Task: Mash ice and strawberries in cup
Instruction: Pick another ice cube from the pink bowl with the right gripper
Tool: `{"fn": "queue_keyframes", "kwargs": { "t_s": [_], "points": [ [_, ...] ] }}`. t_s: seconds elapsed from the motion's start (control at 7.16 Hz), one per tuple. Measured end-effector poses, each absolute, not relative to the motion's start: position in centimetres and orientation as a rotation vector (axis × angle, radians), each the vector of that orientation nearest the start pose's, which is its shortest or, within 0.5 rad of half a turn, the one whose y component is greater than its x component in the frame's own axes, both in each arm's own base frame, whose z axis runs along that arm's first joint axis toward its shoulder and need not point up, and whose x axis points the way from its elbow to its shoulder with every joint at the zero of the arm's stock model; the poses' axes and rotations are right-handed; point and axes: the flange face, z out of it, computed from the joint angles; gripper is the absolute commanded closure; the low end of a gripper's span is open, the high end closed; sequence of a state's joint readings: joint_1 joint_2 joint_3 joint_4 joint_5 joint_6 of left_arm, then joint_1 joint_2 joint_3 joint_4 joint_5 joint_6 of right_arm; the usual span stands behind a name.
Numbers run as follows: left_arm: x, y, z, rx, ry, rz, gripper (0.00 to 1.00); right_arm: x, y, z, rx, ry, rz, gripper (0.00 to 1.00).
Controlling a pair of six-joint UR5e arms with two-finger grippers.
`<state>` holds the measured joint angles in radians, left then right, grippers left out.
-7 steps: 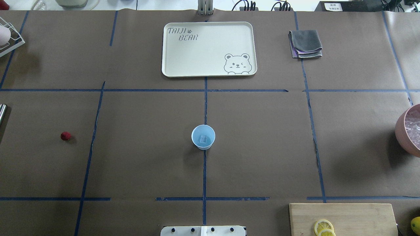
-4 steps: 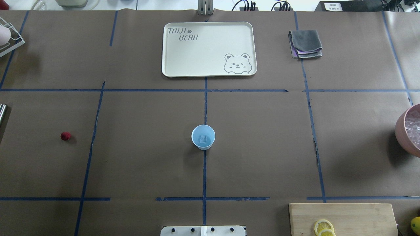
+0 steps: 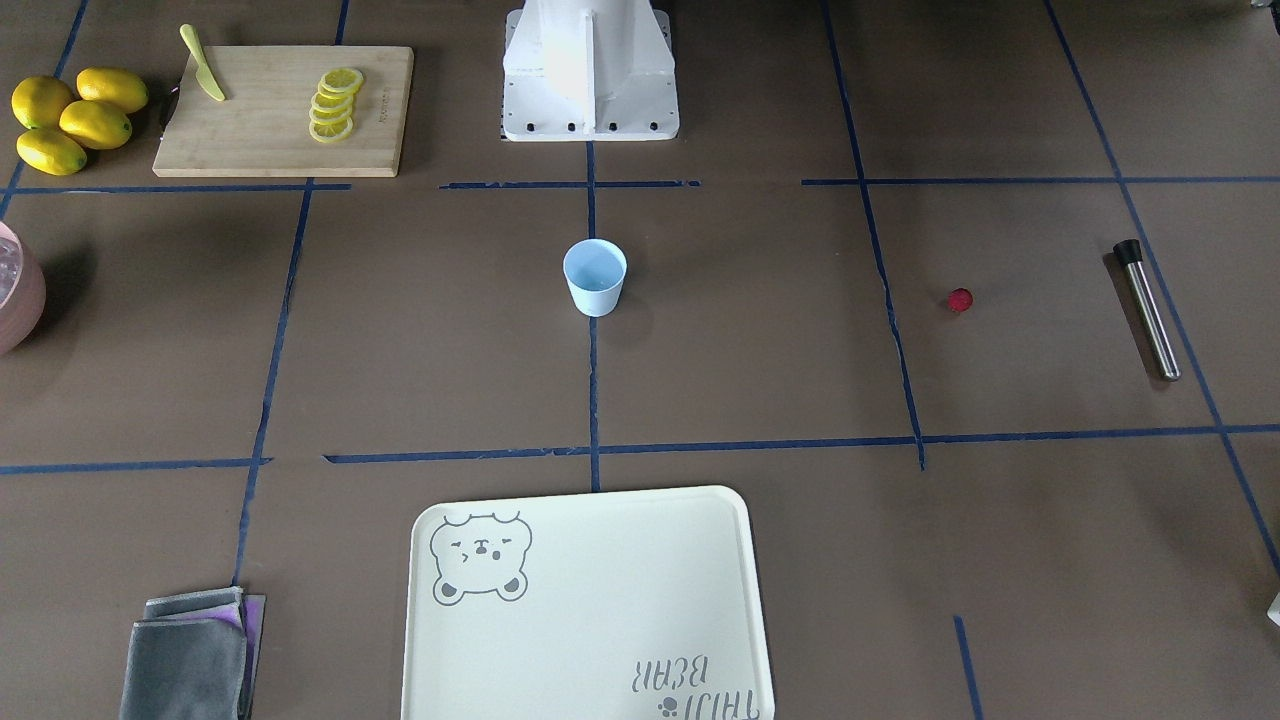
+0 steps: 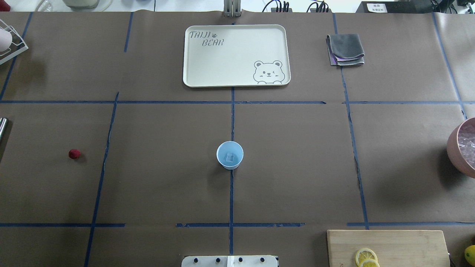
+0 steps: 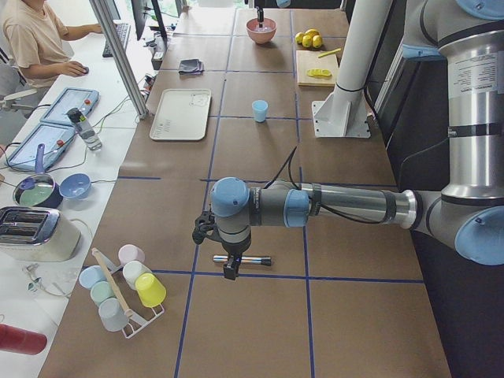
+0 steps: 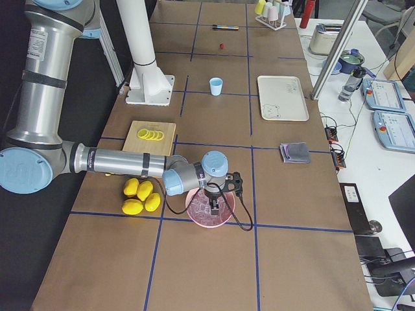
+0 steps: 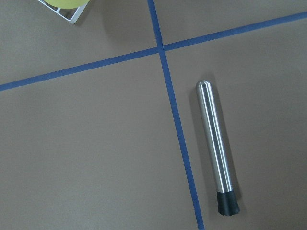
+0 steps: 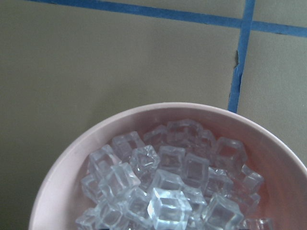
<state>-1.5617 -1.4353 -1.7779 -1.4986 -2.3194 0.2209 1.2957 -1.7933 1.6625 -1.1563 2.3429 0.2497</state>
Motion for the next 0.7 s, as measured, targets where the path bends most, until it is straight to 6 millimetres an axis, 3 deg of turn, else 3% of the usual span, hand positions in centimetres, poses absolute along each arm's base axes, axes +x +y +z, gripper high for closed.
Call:
{"fn": "queue_keyframes", "kwargs": {
  "t_s": [0.7],
  "points": [
    [-6.15, -43.39, 62.85, 0.082, 0.746, 0.22, 0.0, -5.31, -41.92, 66.59, 0.097, -0.817, -0.151, 0.08]
  ]
}}
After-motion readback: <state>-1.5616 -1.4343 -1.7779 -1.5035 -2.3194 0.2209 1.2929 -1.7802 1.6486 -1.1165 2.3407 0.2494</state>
